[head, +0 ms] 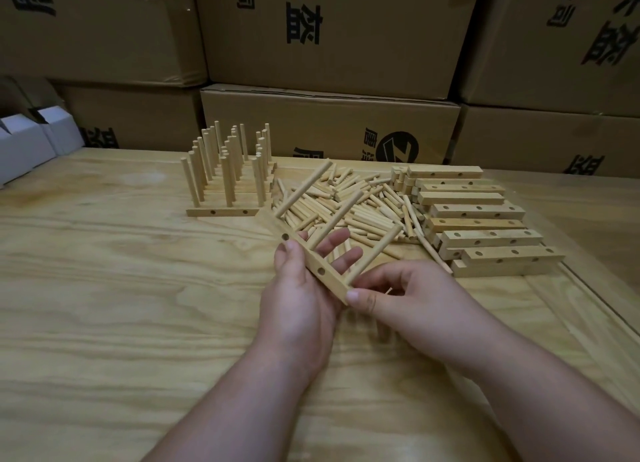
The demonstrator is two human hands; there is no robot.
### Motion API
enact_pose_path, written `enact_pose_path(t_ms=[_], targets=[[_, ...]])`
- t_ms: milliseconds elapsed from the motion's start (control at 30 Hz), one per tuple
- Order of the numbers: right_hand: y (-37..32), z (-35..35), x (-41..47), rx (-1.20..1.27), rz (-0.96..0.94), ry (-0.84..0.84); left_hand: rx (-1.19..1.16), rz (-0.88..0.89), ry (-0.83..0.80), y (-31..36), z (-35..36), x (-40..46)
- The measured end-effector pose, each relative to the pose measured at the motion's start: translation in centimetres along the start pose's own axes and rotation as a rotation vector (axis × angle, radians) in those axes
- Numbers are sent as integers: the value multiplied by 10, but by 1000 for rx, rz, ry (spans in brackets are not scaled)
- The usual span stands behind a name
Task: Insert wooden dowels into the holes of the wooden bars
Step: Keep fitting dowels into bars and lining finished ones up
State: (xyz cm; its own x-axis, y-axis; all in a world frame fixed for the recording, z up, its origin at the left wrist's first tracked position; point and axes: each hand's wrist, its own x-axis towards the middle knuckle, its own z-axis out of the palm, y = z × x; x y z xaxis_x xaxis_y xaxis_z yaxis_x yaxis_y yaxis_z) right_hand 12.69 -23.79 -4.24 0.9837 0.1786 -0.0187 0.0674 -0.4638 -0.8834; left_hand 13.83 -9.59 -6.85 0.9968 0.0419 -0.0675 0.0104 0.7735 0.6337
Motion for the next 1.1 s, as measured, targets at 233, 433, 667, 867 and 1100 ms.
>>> enact_pose_path(t_ms=[233, 433, 667, 867, 1100], targets=[[4, 6, 3, 44, -11, 86, 71, -72, -9, 0, -2, 0], [-21, 5, 43, -112, -94, 183, 132, -180, -22, -1, -3, 4], [-53, 36, 128, -372, -191, 135, 85, -262, 15, -1, -6, 10], [-53, 70, 173, -574, -208, 66, -30, -307, 68, 3, -4, 13], [-46, 86, 190, -785, -229, 40, -87, -314, 90, 1, -5, 14]])
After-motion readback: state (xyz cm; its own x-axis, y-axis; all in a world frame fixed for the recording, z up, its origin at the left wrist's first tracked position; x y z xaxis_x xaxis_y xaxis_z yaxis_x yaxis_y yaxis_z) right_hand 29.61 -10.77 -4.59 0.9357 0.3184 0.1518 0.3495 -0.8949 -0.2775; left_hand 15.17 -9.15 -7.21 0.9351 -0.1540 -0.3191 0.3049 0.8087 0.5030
